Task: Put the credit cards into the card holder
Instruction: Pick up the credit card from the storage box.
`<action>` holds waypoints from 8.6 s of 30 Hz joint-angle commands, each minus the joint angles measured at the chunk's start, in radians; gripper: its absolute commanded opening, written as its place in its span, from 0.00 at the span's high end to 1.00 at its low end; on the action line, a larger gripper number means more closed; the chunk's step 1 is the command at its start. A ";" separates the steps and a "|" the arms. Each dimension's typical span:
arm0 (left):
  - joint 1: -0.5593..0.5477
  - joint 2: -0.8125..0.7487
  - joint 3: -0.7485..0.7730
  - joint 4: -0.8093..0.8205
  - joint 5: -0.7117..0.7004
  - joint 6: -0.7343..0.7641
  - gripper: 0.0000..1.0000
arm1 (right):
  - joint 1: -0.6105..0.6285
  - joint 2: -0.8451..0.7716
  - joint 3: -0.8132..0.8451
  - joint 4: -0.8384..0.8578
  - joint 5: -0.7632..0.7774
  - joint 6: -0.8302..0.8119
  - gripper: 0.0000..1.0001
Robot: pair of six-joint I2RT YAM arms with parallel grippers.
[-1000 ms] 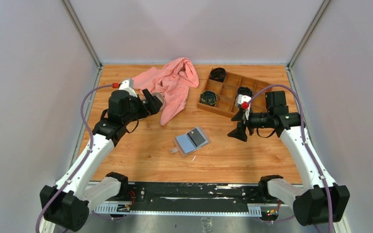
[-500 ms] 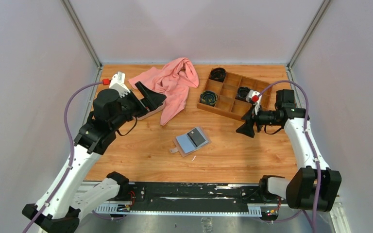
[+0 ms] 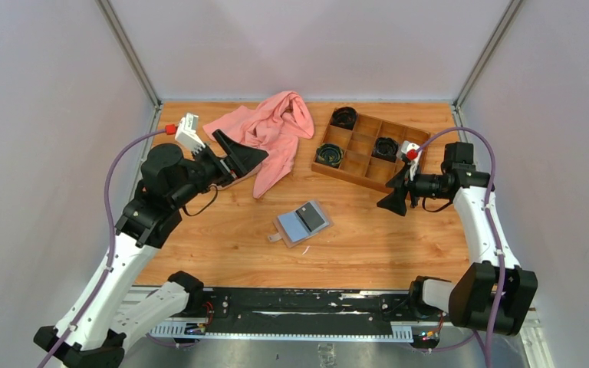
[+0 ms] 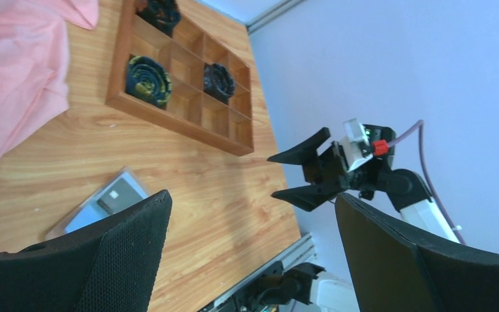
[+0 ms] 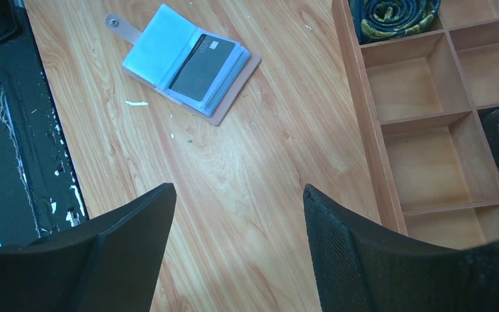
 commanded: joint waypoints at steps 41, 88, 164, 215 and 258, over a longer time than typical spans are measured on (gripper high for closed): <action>0.170 0.306 -0.187 0.222 -0.090 0.449 0.01 | 0.232 -0.154 -0.066 0.081 0.127 0.070 0.25; 0.191 0.352 -0.184 0.174 -0.094 0.453 0.00 | 0.232 -0.142 -0.079 0.047 0.127 0.035 0.25; 0.296 0.814 0.008 0.254 -0.252 0.376 0.46 | 0.395 -0.036 -0.125 0.360 0.502 0.452 0.30; 0.363 1.117 0.199 0.220 -0.001 0.342 0.51 | 0.399 -0.051 -0.125 0.348 0.511 0.427 0.30; 0.364 1.151 0.127 0.484 0.256 0.175 0.61 | 0.399 -0.058 -0.124 0.346 0.521 0.423 0.29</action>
